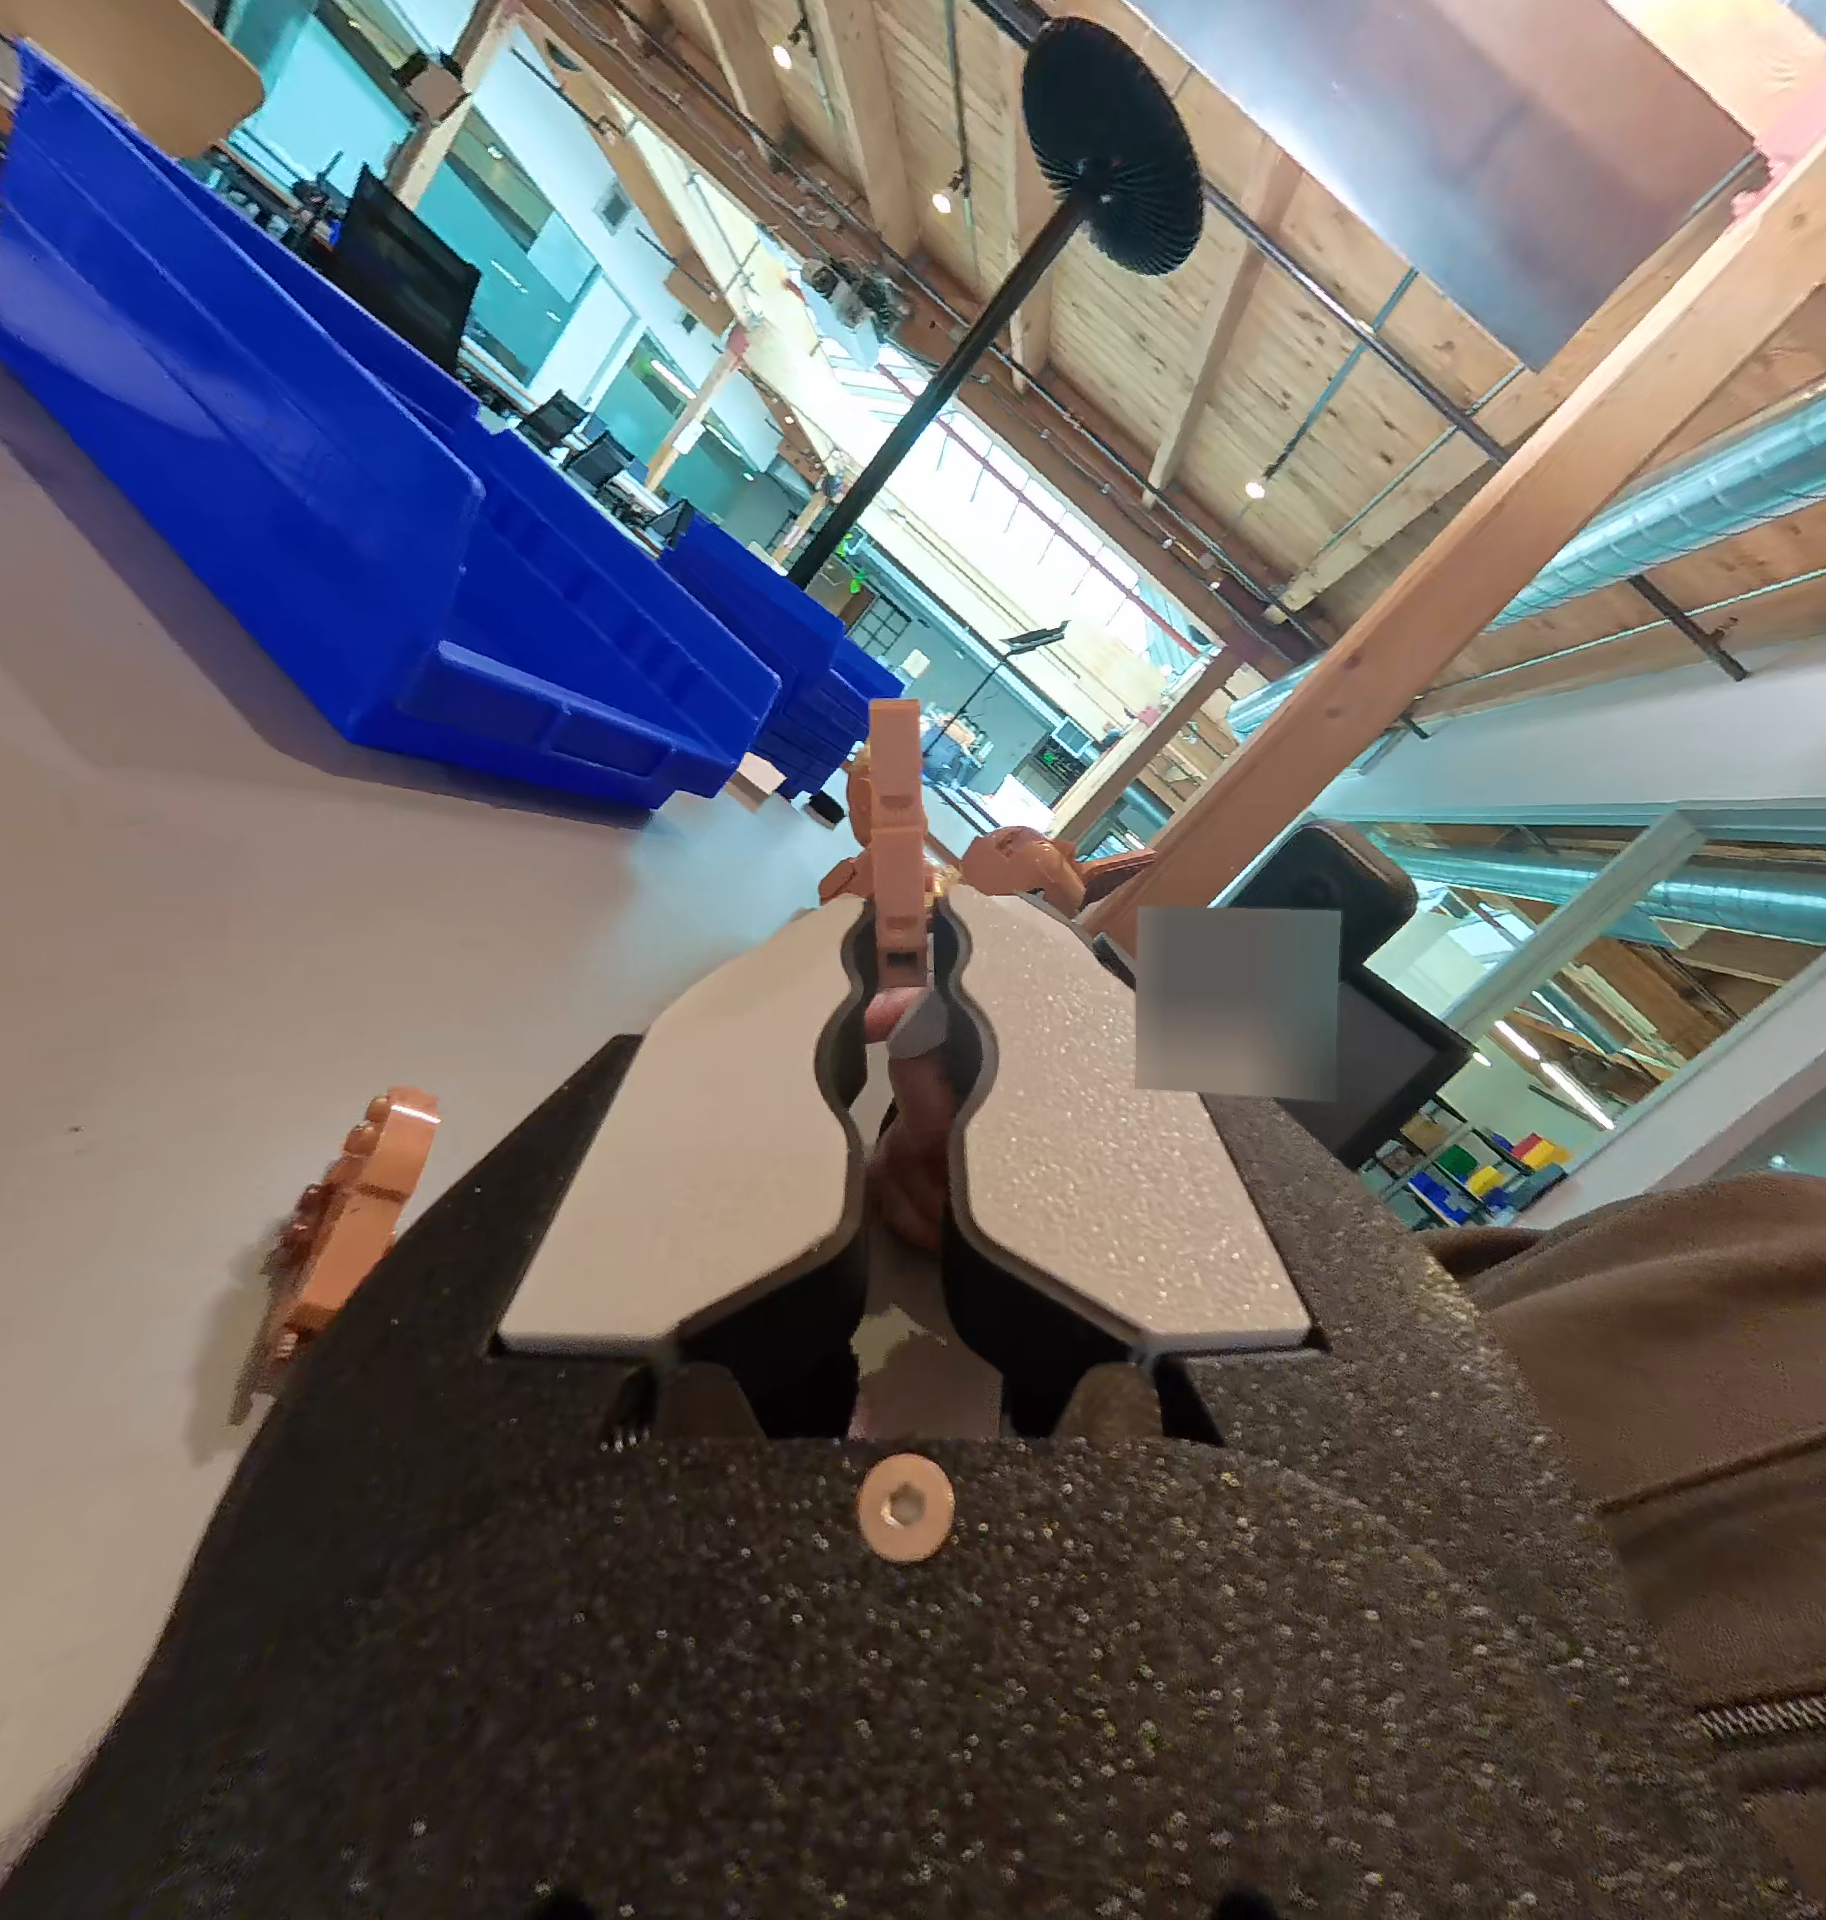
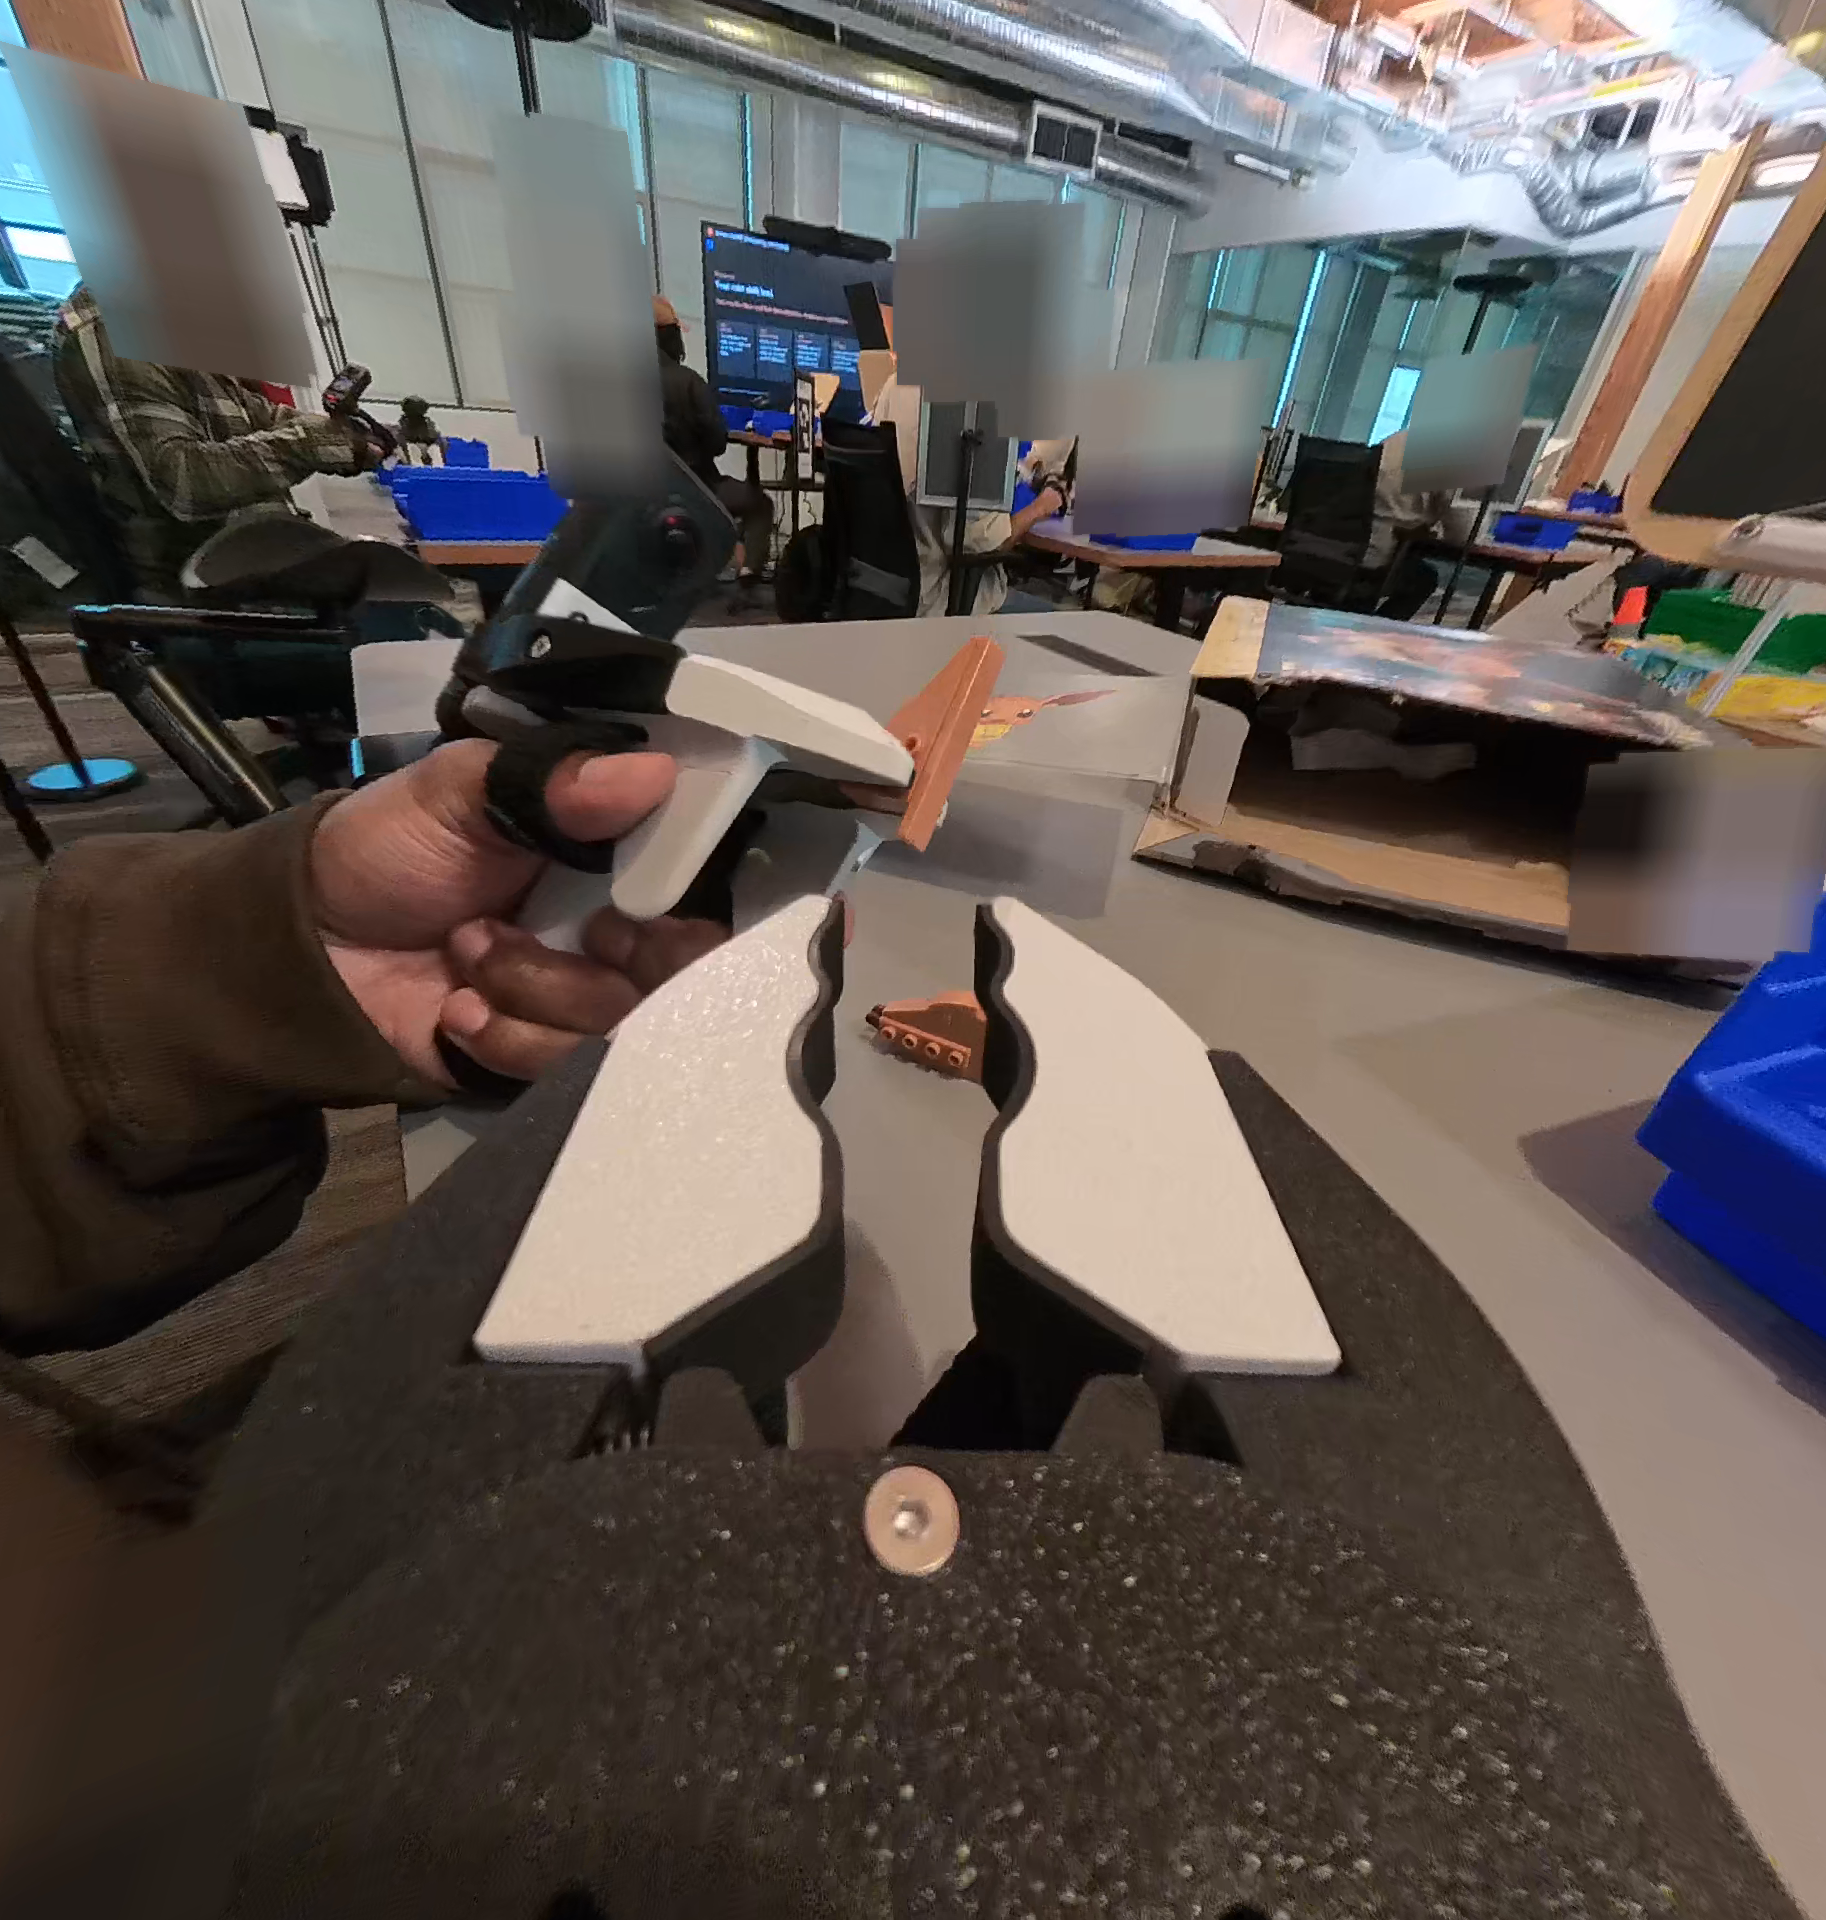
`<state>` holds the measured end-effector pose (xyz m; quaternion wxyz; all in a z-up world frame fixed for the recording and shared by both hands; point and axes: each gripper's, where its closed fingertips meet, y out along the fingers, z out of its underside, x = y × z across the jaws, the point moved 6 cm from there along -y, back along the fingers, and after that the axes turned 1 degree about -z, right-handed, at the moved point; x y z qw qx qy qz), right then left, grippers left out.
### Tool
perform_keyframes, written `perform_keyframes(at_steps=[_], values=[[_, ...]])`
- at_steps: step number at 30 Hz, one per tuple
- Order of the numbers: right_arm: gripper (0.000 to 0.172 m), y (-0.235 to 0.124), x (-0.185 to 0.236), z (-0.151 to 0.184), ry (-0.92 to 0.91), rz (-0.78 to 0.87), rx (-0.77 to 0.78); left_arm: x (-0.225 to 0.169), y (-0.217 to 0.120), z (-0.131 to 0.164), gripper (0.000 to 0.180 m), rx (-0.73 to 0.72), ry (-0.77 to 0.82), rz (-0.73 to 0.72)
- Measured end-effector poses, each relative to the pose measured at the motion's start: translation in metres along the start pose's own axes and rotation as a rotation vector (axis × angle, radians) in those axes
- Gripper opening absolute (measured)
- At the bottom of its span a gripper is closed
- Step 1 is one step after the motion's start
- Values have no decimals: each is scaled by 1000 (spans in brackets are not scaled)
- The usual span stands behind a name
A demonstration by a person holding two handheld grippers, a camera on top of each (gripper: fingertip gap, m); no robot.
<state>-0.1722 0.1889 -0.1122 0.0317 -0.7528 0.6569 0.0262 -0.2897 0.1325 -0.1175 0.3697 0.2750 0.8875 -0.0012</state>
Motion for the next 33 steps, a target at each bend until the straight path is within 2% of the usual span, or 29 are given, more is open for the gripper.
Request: perform_keyframes(at_steps=[6, 10, 13, 15, 19, 21, 27, 33], values=[[24, 13, -8, 7, 82, -86, 105, 11, -8, -12, 10, 31, 99, -103], [25, 30, -27, 18, -46, -108, 270, 24, -12, -30, 10, 52, 107, -118], [26, 40, -48, 26, -79, -57, 315, 35, -7, -44, 10, 52, 84, -102], [25, 39, -57, 25, -18, -17, 284, 41, 1, -48, 10, 59, 36, -80], [21, 23, -67, 14, 38, 75, 130, 43, 20, -44, 10, 100, -25, -74], [23, 19, -65, 13, 44, 73, 136, 39, 28, -38, 10, 110, -31, -67], [26, 9, -38, -1, -161, 113, 77, 20, 40, -17, 10, 114, 18, -31], [26, 5, -17, -6, -274, 134, 9, 10, 31, -2, 10, 91, -1, 63]])
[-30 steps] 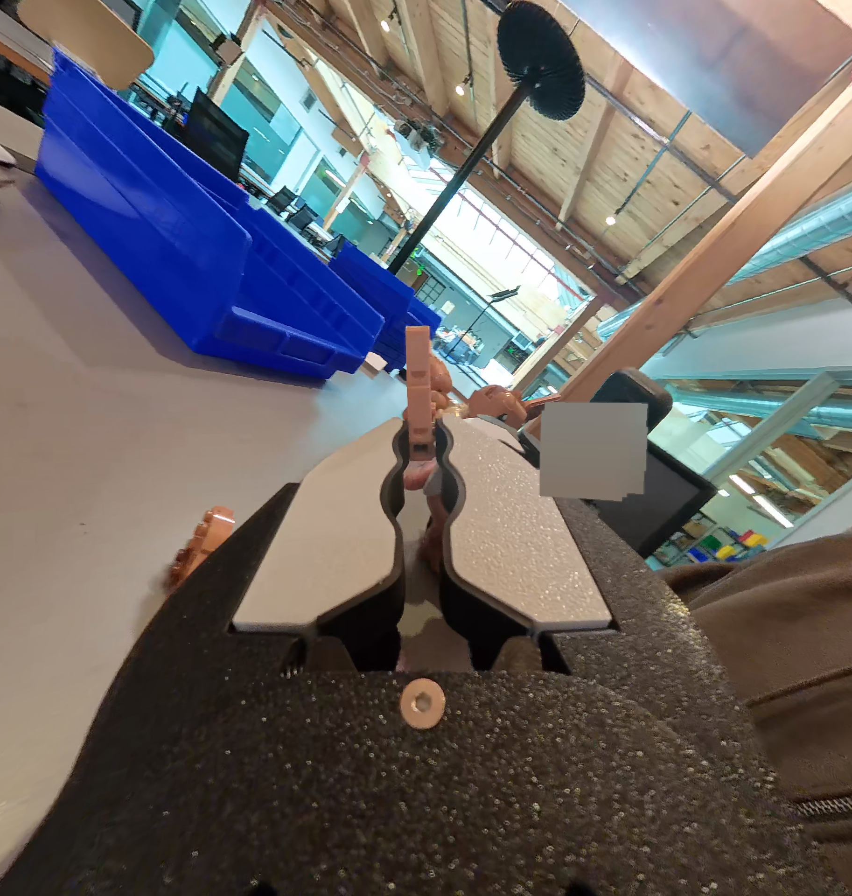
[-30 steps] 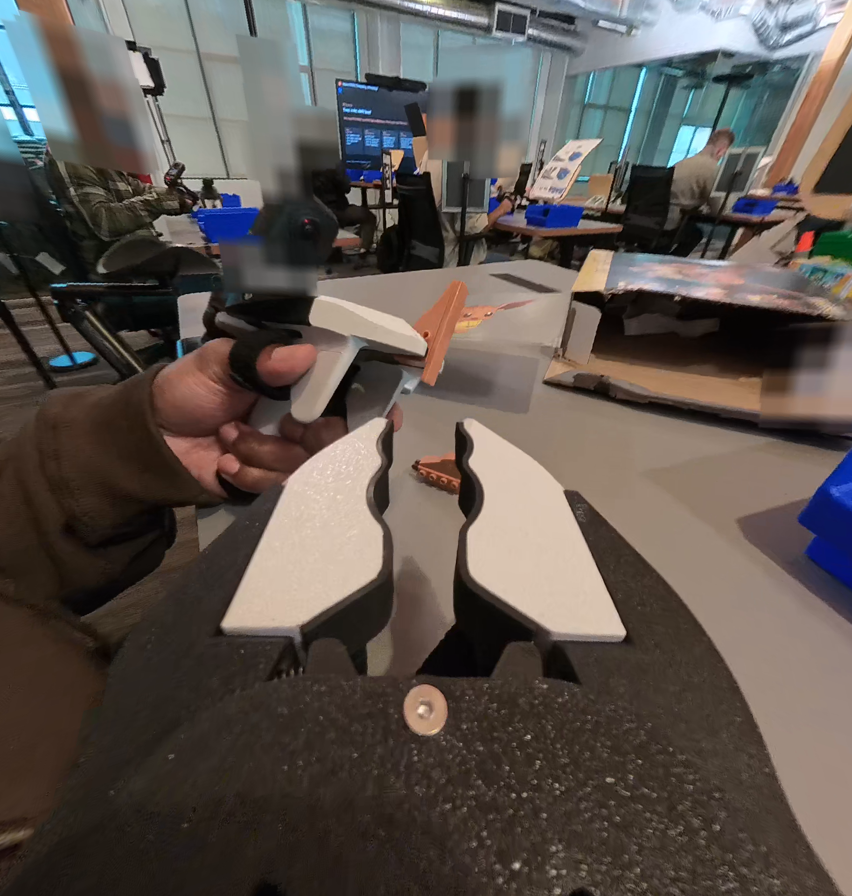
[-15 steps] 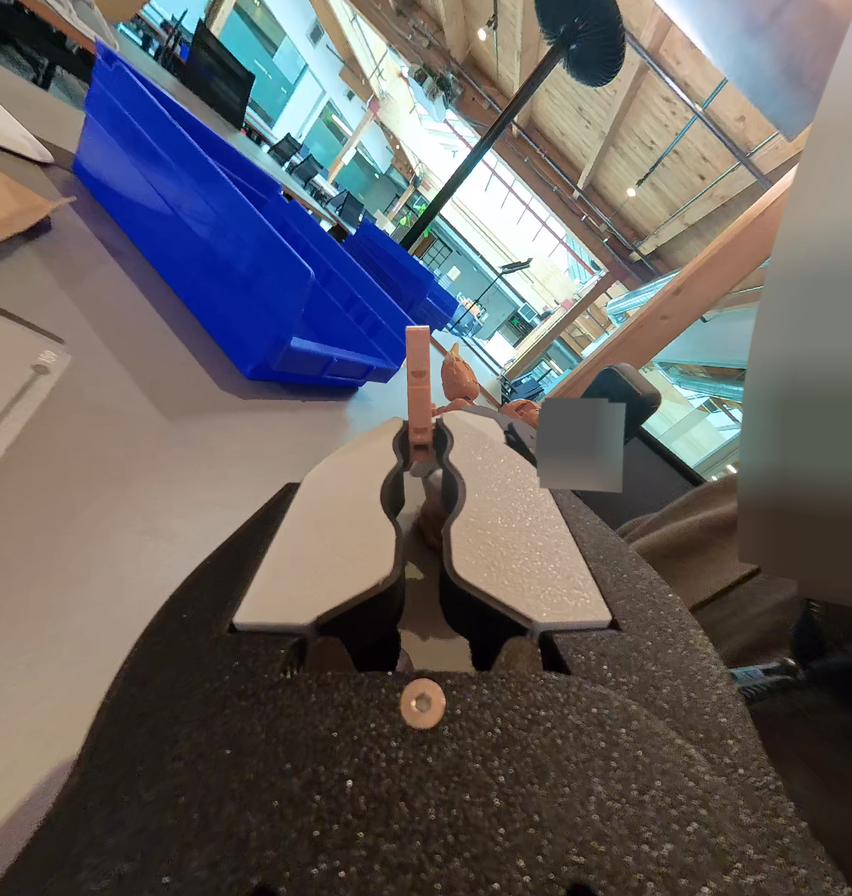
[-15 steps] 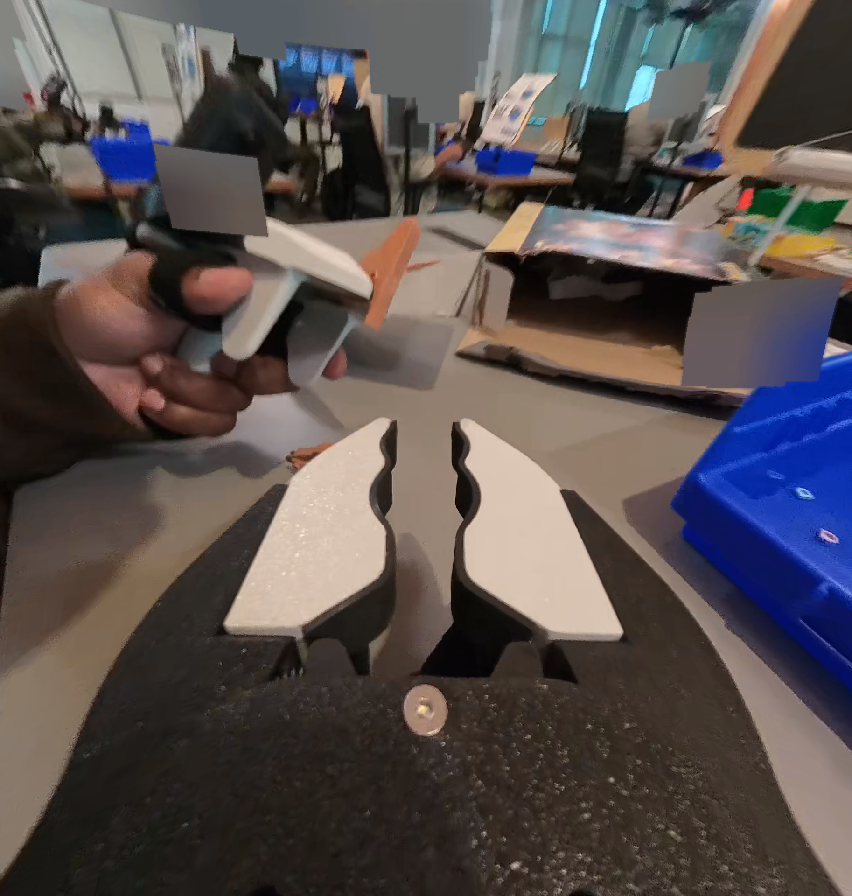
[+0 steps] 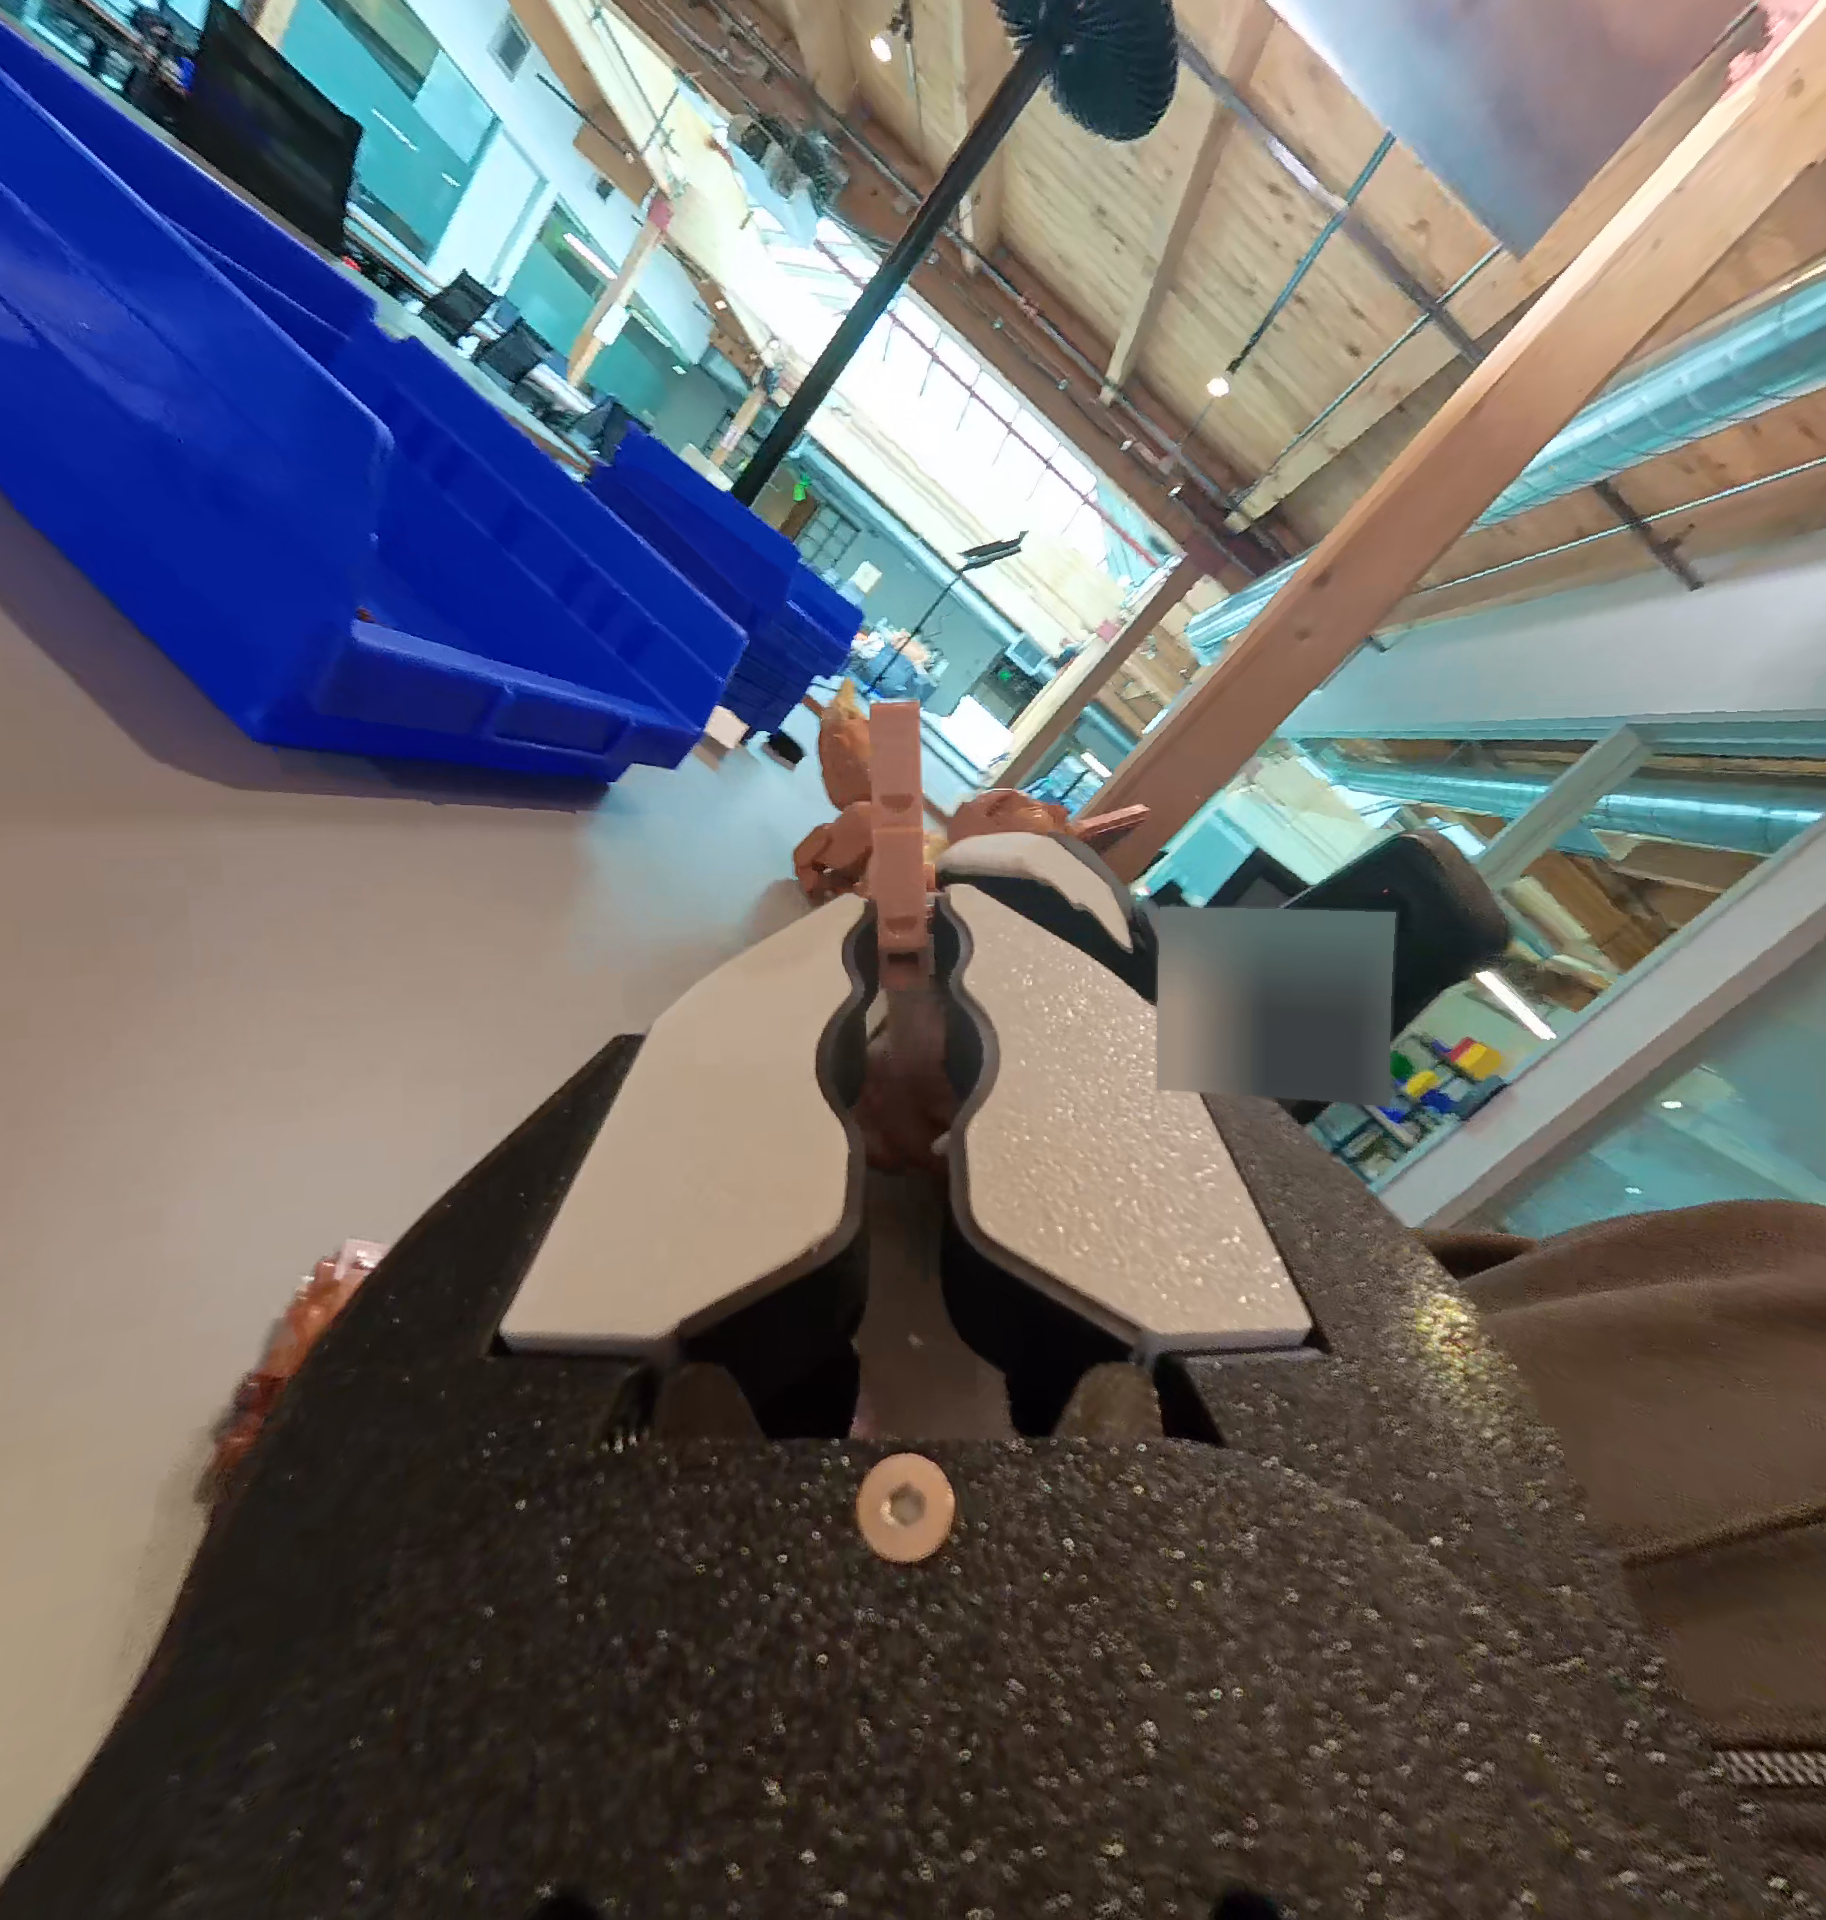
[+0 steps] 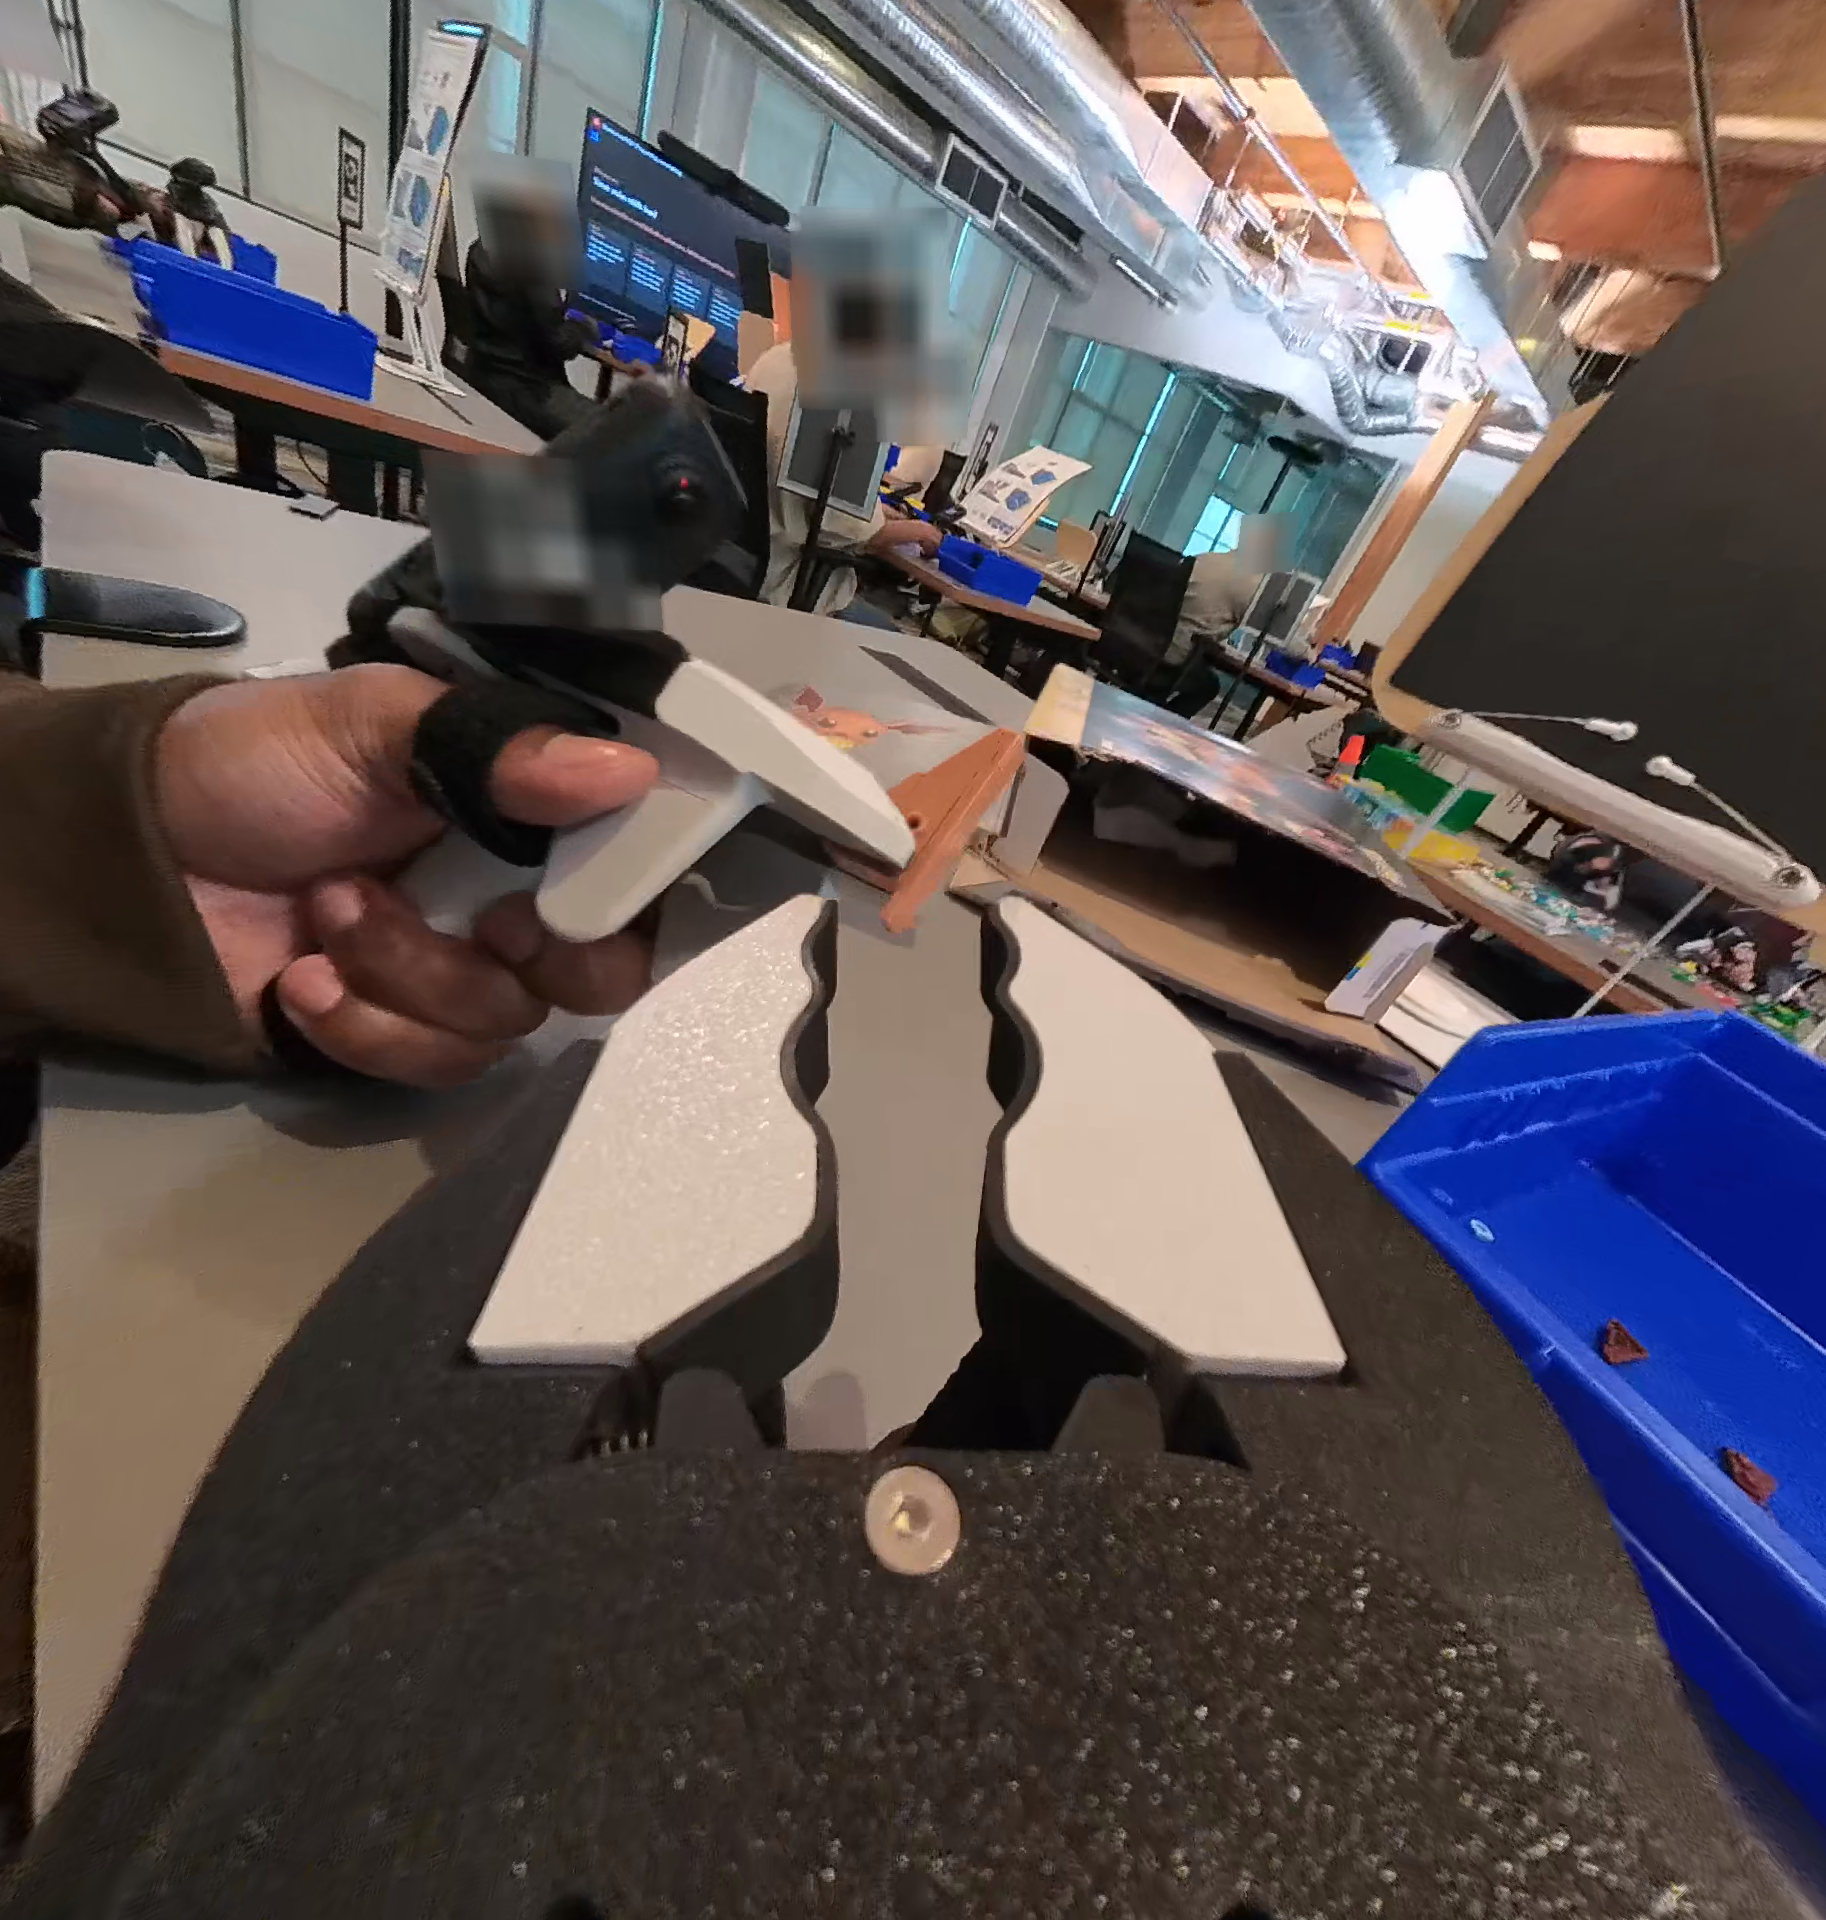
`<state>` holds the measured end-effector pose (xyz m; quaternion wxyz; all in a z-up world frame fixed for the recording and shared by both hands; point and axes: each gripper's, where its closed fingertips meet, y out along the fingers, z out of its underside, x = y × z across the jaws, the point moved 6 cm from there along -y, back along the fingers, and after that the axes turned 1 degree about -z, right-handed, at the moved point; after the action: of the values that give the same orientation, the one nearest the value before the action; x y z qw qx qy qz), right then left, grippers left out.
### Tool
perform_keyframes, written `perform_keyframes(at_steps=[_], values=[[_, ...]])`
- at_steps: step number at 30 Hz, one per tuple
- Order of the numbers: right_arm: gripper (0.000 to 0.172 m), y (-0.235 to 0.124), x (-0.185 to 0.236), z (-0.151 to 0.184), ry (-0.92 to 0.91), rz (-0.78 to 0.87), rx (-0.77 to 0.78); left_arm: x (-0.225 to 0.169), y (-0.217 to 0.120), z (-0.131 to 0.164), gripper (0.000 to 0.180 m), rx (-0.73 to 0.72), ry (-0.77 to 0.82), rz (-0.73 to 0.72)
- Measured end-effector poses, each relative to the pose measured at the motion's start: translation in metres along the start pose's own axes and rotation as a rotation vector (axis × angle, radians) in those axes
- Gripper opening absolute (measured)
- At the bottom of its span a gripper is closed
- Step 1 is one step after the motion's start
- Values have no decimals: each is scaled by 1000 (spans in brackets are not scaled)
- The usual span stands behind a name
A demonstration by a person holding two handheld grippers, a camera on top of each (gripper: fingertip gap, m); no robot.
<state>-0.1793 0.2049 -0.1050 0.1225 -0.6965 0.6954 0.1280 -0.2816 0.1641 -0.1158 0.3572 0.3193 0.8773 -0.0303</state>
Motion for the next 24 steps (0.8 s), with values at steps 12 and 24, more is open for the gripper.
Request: perform_keyframes(at_steps=[12, 24], values=[[11, 14, 13, -4, -145, 69, -1, -9, -5, 3, 10, -33, 6, 49], [4, 11, 10, -3, -138, 65, 36, -11, -4, 5, 10, -10, 21, 51]])
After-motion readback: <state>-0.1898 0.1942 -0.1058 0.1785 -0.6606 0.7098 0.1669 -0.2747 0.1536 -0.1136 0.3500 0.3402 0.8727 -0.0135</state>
